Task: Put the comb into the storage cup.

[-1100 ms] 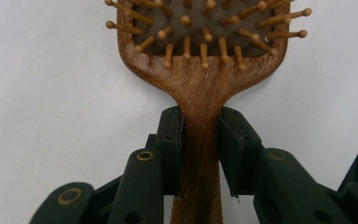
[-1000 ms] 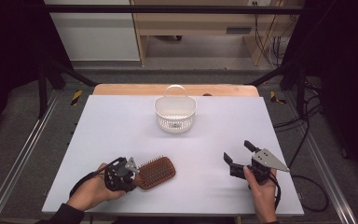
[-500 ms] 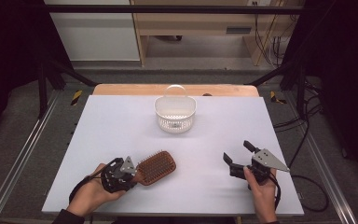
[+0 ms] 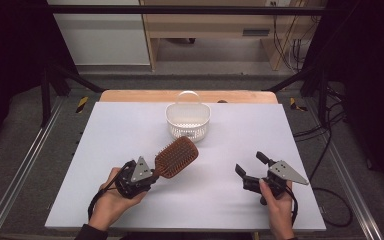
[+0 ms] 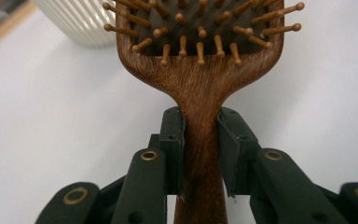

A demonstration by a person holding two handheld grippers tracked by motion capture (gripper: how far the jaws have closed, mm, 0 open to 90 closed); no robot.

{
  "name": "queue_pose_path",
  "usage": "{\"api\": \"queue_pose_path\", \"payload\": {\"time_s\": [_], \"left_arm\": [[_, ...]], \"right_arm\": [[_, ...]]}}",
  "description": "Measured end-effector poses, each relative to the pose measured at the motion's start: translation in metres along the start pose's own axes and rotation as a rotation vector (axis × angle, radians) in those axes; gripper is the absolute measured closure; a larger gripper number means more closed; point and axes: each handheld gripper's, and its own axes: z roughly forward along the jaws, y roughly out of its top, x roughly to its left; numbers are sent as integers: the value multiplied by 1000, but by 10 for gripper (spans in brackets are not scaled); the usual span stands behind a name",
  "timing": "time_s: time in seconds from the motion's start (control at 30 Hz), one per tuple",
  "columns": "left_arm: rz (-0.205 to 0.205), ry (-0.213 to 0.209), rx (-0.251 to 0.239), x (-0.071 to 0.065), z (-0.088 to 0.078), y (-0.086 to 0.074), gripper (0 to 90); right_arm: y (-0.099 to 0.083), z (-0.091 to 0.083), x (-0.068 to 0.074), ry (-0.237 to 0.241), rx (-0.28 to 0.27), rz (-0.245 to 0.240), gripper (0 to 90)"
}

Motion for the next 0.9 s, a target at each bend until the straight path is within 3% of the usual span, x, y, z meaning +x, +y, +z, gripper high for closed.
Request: {"api": "queue_pose_path", "payload": {"time_s": [0.03, 0.17, 0.3, 0.33, 0.43, 0.57, 0.9], "left_arm": [[-6, 14, -55, -1, 1, 2, 724], [-25, 41, -137, -1, 3, 3, 724], [-40, 62, -181, 0, 7, 0, 724], [-57, 65, -217, 0, 8, -3, 724], [-57, 69, -239, 0, 6, -6, 724], [-67, 62, -276, -2, 4, -10, 724], [-57, 81, -324, -13, -2, -12, 724]], "right_arm": [[1, 1, 4, 14, -6, 16, 93], [4, 5, 14, 71, -19, 59, 68], [4, 16, 30, 125, 6, 77, 45], [4, 19, 34, 142, 13, 81, 42], [6, 29, 47, 186, 27, 103, 43], [10, 43, 66, 242, 30, 181, 54], [32, 66, 104, 329, 43, 213, 74]]}}
